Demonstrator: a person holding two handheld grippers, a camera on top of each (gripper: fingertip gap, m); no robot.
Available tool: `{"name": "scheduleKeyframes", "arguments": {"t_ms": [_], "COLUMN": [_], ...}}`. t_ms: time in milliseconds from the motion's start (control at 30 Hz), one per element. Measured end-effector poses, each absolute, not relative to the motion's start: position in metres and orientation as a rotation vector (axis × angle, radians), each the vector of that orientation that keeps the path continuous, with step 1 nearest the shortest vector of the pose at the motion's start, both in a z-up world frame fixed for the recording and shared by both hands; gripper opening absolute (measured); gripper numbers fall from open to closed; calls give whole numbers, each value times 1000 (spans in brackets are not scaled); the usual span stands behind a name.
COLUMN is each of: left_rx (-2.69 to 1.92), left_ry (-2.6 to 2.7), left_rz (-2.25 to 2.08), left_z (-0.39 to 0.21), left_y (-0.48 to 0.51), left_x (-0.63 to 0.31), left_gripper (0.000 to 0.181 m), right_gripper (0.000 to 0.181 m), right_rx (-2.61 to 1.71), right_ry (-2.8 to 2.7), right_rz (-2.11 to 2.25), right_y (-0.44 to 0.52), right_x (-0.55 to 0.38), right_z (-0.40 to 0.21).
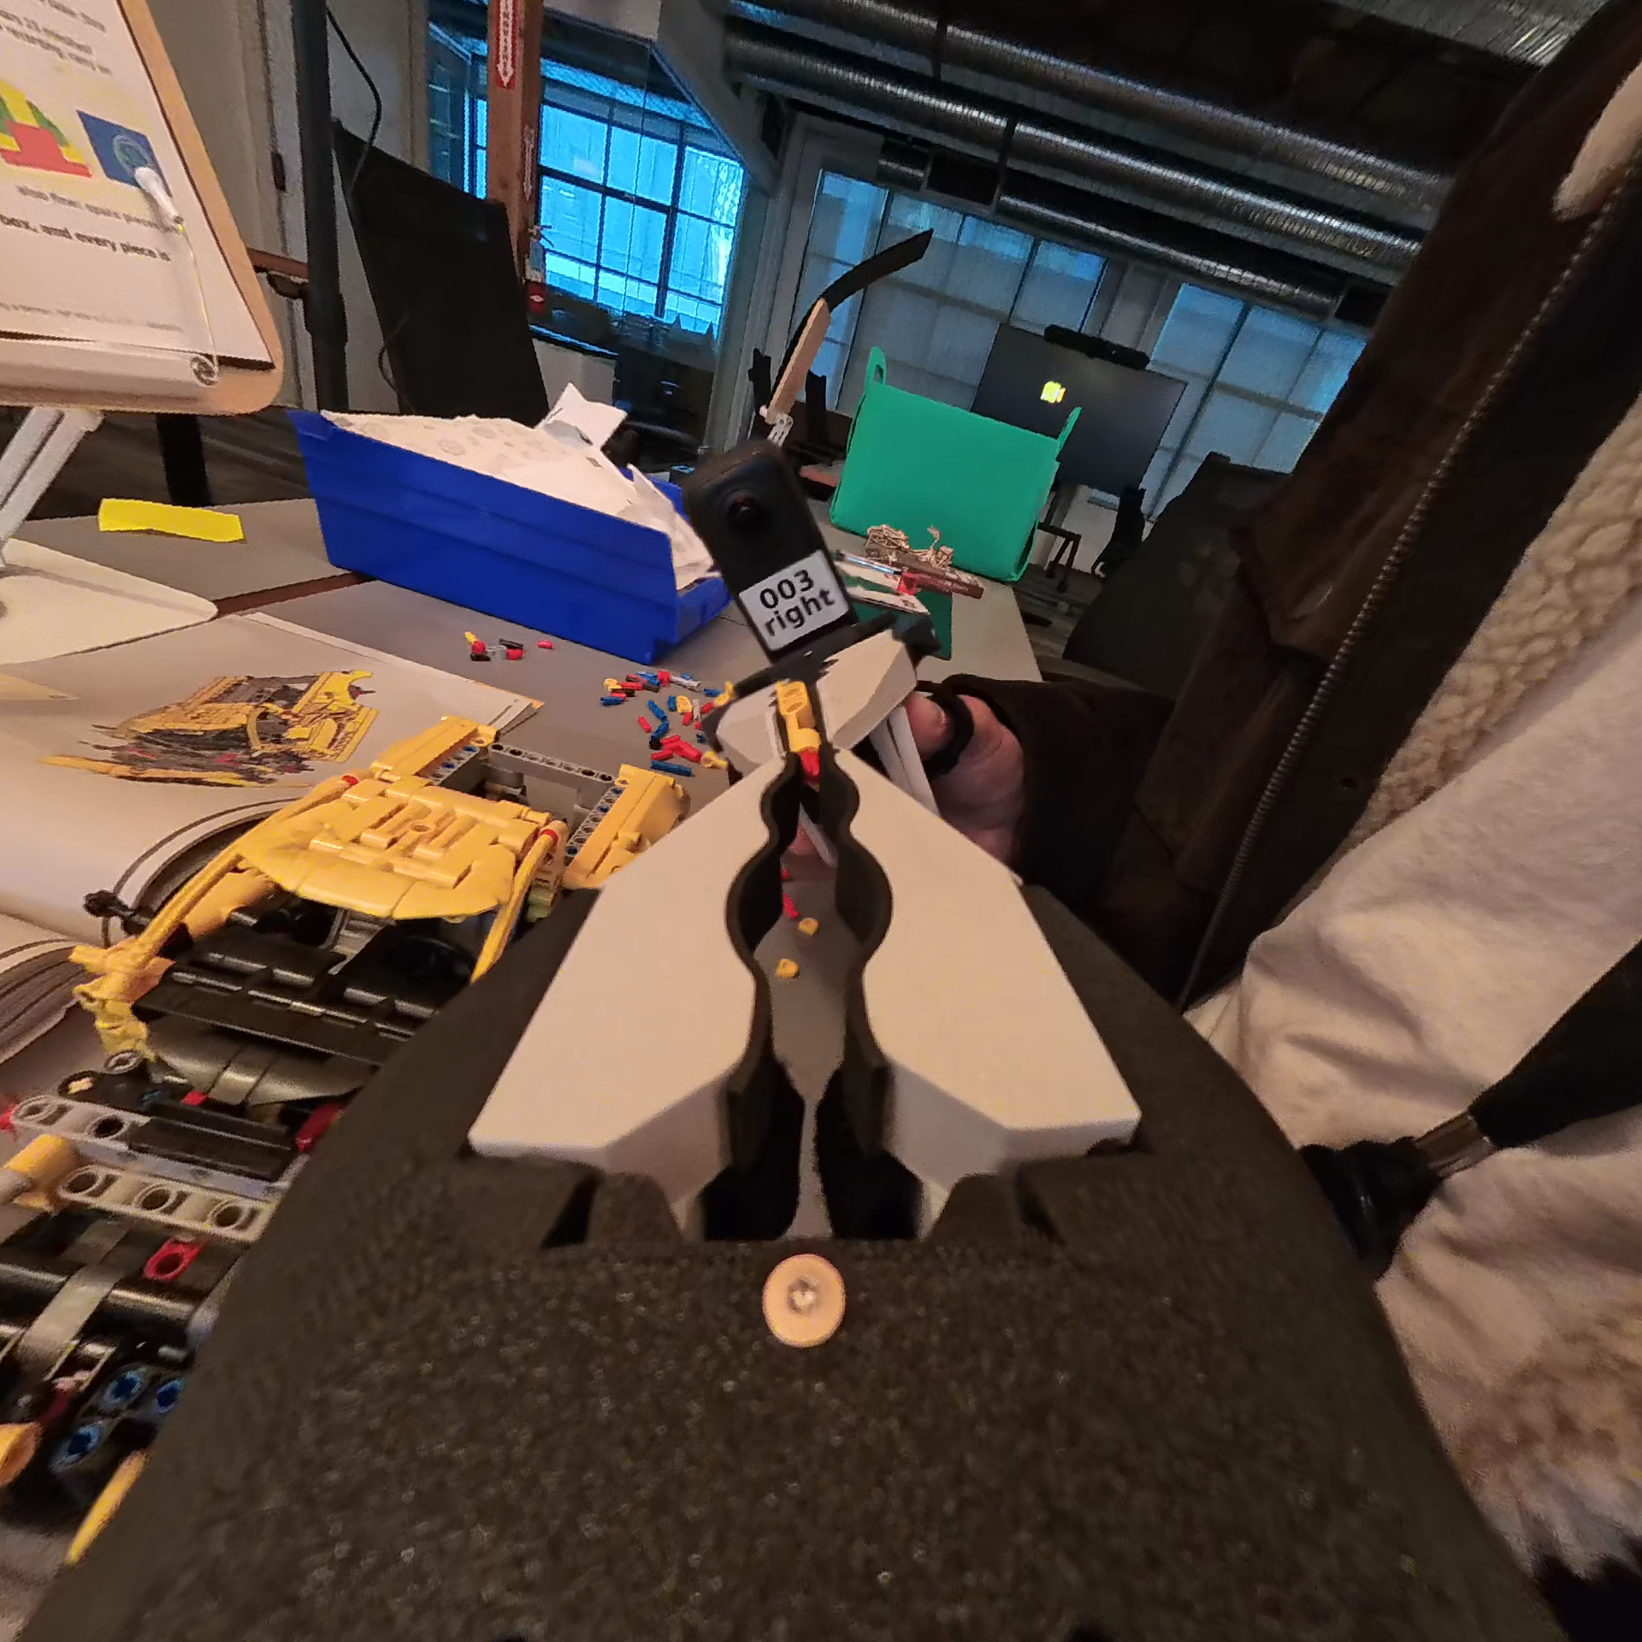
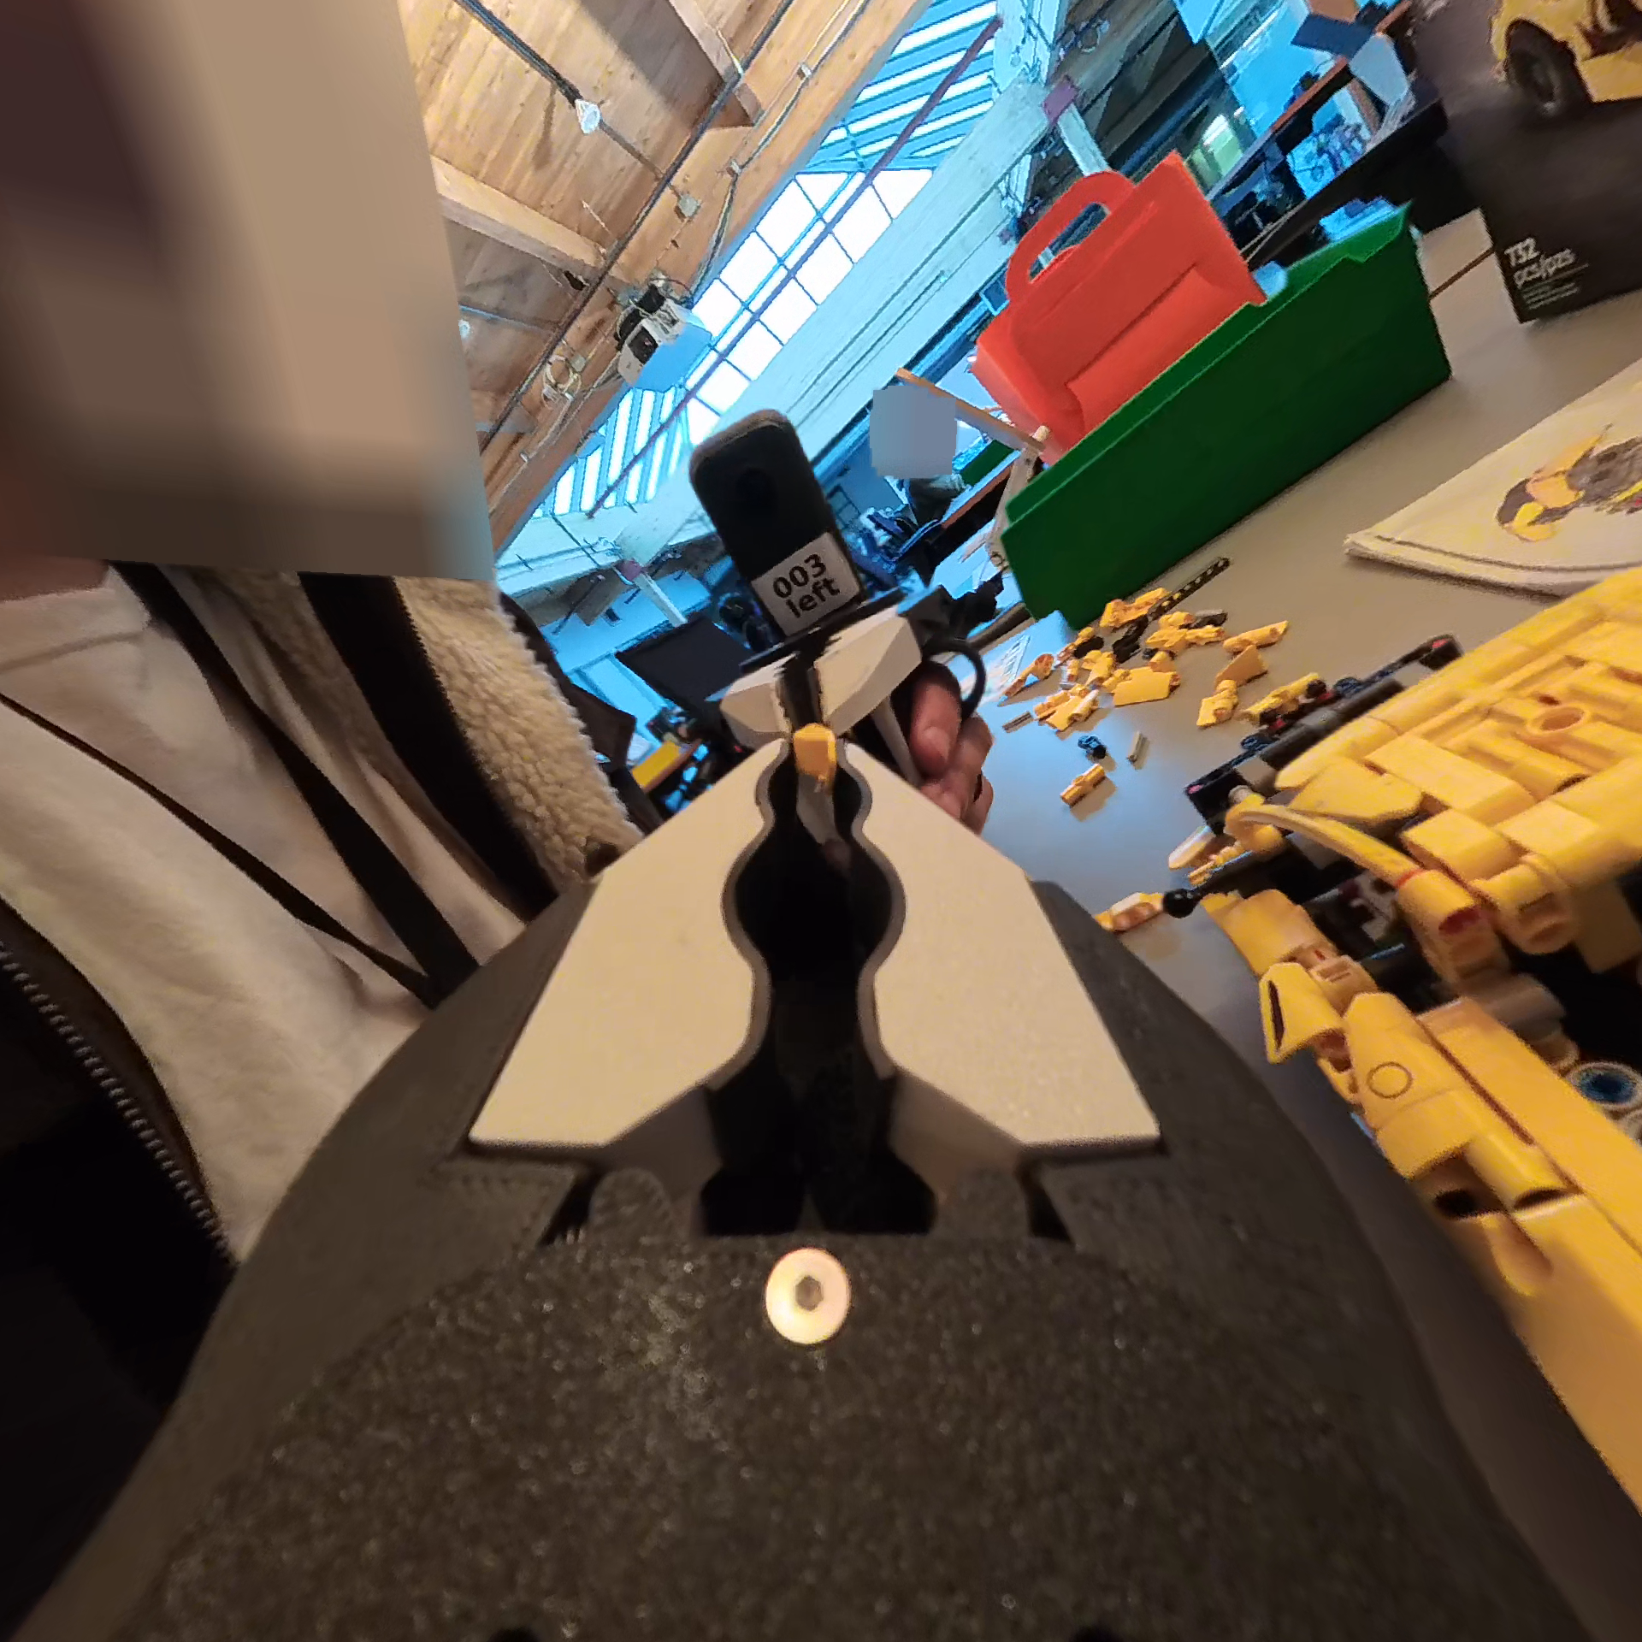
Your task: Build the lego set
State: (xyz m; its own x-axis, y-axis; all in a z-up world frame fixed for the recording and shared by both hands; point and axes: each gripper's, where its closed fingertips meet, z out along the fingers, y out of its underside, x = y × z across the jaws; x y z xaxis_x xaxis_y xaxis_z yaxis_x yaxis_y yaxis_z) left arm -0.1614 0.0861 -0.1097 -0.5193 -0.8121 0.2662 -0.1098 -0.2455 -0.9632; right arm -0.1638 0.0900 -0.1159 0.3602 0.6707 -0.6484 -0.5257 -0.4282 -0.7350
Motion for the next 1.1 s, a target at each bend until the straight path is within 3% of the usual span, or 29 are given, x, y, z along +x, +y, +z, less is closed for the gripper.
{"name": "scheduleKeyframes", "arguments": {"t_ms": [367,667,900,1033,1100], "left_rx": [-1080,-988,-789,-736,-726], "left_ry": [1516,1704,1868,1962,1983], "left_rz": [-1675,-1012,-1236,-1378,-1392], "left_z": [-109,-143,-134,-129,-128], "left_y": [106,175,122,97,93], "left_x": [-171,-202,-213,-218,-217], "left_gripper": [4,3,4,4,4], "right_gripper": [13,20,37,29,10], "right_rx": [-1544,-1586,-1718,-1747,-1735], "right_ry": [-74,-41,-407,-589,-601], "right_rz": [1251,1046,861,807,865], "right_y": [99,104,106,99,92], "right_x": [-146,-127,-175,-195,-200], "right_z": [-121,-127,-143,-152,-148]}}
